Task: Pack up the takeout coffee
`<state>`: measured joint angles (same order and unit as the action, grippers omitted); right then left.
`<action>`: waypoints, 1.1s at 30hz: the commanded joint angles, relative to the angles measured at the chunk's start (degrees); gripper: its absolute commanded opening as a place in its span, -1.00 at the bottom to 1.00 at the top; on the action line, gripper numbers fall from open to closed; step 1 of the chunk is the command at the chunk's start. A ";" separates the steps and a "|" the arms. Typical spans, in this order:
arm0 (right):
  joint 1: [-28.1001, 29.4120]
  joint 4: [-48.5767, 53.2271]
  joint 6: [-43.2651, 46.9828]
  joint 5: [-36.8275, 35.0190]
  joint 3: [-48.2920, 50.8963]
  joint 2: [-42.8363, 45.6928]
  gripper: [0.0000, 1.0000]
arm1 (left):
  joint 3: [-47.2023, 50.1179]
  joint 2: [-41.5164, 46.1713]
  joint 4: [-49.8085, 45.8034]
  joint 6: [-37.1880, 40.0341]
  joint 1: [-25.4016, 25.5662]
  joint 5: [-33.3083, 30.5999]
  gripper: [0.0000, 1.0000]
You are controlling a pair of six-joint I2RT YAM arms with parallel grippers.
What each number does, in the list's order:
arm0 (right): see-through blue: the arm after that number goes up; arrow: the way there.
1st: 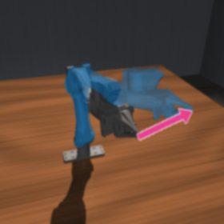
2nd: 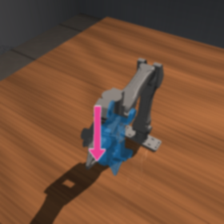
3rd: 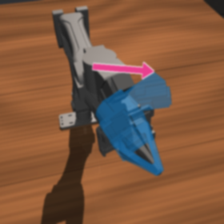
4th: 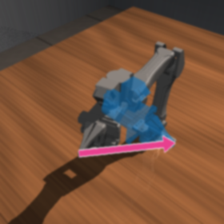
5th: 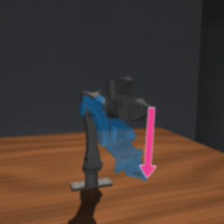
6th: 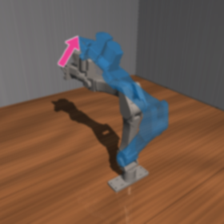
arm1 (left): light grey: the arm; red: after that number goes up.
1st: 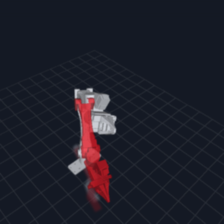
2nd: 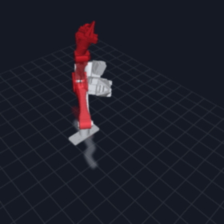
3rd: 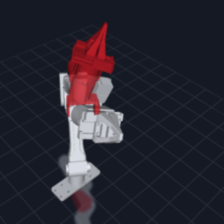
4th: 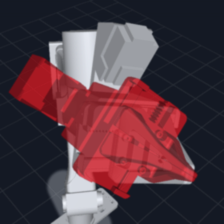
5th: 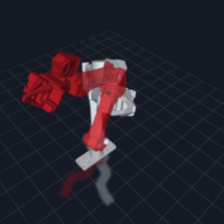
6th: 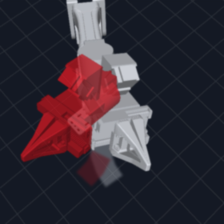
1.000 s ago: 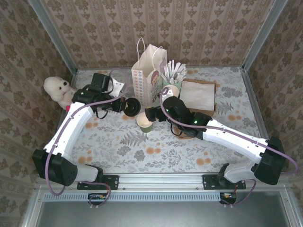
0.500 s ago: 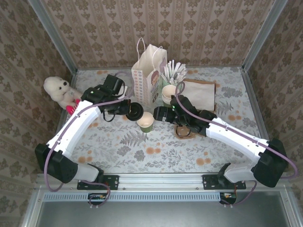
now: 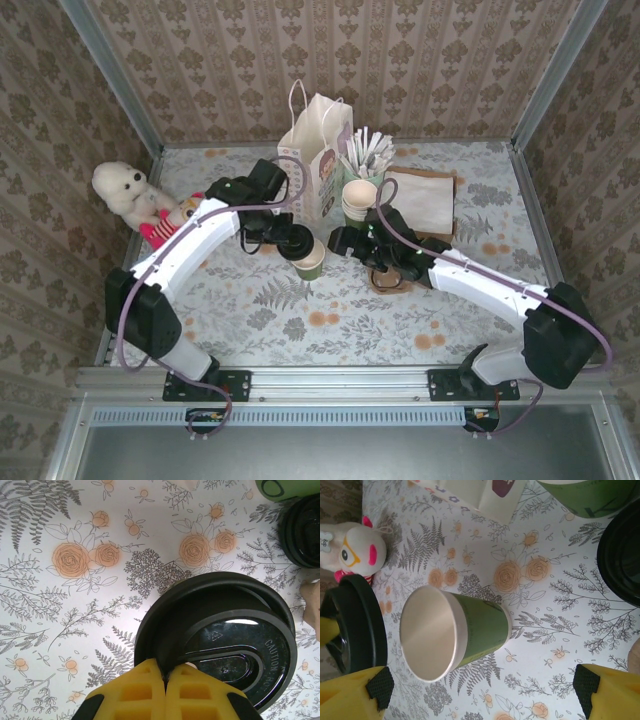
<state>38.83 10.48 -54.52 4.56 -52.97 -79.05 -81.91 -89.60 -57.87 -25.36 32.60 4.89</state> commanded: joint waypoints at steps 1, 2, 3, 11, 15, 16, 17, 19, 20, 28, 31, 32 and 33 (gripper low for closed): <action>0.00 -0.99 -2.33 2.48 -0.61 -2.06 0.92 | -1.59 -1.62 1.05 -0.86 0.27 1.31 -1.00; 0.02 -0.54 -2.43 2.43 -0.86 -2.40 0.93 | -1.59 -2.07 1.49 -0.84 0.27 2.16 -1.00; -0.03 -0.39 -2.35 2.48 -0.99 -2.71 0.92 | -1.59 -2.47 1.85 -0.64 0.27 3.29 -1.00; -0.16 -0.31 -0.61 5.71 -2.86 -5.37 0.83 | -2.91 -5.45 0.75 1.01 0.36 4.68 -1.00; -0.16 -0.16 -1.74 6.25 -2.79 -5.99 0.81 | -3.50 -6.38 0.70 0.97 0.36 5.95 -1.00; -0.19 -0.03 -2.02 6.23 -2.73 -5.95 0.80 | -3.77 -6.65 0.45 0.97 0.32 6.24 -1.00; -0.16 -0.05 -2.21 6.25 -2.73 -6.11 0.80 | -4.21 -6.94 -0.04 1.15 0.44 6.36 -1.00; -0.16 0.10 -2.38 6.18 -2.58 -6.11 0.77 | -5.00 -7.32 -1.32 1.53 0.53 6.20 -1.00; -0.16 0.24 -2.42 6.04 -2.58 -6.12 0.77 | -5.26 -7.34 -1.78 1.61 0.62 5.95 -1.00; -0.22 0.32 -2.67 6.09 -2.32 -6.39 0.75 | -5.15 -7.34 -3.86 1.86 1.36 3.39 -1.00; -0.16 0.31 -2.69 6.41 -2.52 -6.86 0.72 | -4.84 -7.71 -3.92 2.12 1.71 3.77 -1.00; -0.16 0.38 -2.60 6.75 -2.83 -7.14 0.72 | -4.60 -7.71 -3.90 2.01 1.85 3.73 -1.00; -0.16 0.50 -2.40 7.07 -3.02 -7.49 0.71 | -4.21 -7.70 -3.62 2.01 2.02 3.73 -1.00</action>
<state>38.83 10.46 -56.14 9.93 -54.26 -85.41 -85.54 -96.73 -60.01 -24.23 33.91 9.17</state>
